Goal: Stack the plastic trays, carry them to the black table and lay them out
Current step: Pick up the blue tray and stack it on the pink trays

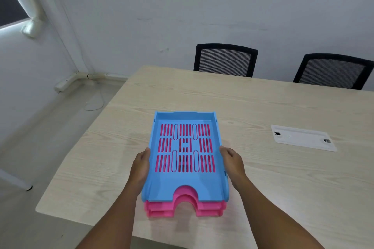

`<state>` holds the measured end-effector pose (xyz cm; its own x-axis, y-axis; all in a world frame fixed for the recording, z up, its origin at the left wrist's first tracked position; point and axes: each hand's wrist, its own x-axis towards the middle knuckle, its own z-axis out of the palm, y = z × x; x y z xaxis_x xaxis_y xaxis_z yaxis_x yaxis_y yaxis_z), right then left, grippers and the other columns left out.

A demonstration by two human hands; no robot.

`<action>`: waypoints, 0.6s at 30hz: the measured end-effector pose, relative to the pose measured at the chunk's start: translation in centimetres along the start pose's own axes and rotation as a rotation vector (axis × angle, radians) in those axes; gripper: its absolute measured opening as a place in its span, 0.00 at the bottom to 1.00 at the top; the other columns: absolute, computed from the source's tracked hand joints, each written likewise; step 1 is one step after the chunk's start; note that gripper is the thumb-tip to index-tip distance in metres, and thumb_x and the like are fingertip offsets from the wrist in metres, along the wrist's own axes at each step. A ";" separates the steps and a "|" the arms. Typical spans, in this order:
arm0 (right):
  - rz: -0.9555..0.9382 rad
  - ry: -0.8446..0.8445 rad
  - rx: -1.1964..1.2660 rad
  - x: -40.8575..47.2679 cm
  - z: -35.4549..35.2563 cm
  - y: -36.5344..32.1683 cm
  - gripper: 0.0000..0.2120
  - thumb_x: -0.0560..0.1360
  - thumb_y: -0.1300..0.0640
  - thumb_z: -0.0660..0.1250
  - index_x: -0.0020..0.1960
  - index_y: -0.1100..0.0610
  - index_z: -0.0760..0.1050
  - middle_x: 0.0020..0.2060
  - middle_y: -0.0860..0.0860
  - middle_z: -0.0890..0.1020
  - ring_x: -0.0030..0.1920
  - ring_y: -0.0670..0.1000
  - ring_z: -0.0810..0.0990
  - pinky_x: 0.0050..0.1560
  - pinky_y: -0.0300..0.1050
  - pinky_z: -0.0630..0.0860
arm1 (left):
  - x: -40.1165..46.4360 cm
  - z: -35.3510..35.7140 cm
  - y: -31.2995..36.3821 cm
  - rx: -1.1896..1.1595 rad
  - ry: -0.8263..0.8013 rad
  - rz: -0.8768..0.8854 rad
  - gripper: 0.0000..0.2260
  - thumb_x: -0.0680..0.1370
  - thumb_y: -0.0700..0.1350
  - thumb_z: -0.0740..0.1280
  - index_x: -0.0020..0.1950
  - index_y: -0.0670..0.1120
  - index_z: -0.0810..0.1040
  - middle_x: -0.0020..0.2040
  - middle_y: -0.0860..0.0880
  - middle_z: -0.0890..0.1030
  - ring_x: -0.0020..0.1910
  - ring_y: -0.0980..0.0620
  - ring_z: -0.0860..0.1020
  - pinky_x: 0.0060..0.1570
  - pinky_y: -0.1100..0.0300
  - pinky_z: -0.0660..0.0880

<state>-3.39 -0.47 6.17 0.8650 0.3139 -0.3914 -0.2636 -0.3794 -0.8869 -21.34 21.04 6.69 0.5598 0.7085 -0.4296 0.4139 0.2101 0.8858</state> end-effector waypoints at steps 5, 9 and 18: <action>0.144 -0.212 0.095 0.0 -0.3 0.1 0.23 0.79 0.36 0.56 0.55 0.51 0.80 0.47 0.51 0.87 0.47 0.53 0.86 0.50 0.51 0.78 | 0.9 -1.2 -0.9 -0.199 -0.203 -0.179 0.32 0.77 0.69 0.53 0.60 0.46 0.83 0.55 0.39 0.86 0.54 0.36 0.84 0.63 0.37 0.76; 0.219 -0.296 0.180 0.6 -0.5 1.2 0.33 0.69 0.26 0.61 0.60 0.49 0.81 0.54 0.54 0.86 0.57 0.59 0.84 0.66 0.64 0.73 | 2.0 -1.5 -2.0 -0.272 -0.309 -0.230 0.34 0.75 0.71 0.56 0.62 0.46 0.82 0.57 0.37 0.84 0.56 0.35 0.83 0.63 0.37 0.75; 0.230 -0.422 0.441 1.1 0.3 2.4 0.31 0.77 0.34 0.60 0.66 0.57 0.77 0.60 0.63 0.82 0.58 0.67 0.81 0.59 0.62 0.78 | 3.3 -1.5 -2.9 -0.300 -0.426 -0.168 0.28 0.75 0.62 0.65 0.69 0.46 0.76 0.60 0.39 0.84 0.58 0.36 0.82 0.62 0.38 0.77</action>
<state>-3.21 -0.82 3.59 0.5473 0.6163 -0.5662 -0.6501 -0.1130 -0.7514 -21.77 23.72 2.95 0.7705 0.3263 -0.5476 0.3347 0.5240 0.7832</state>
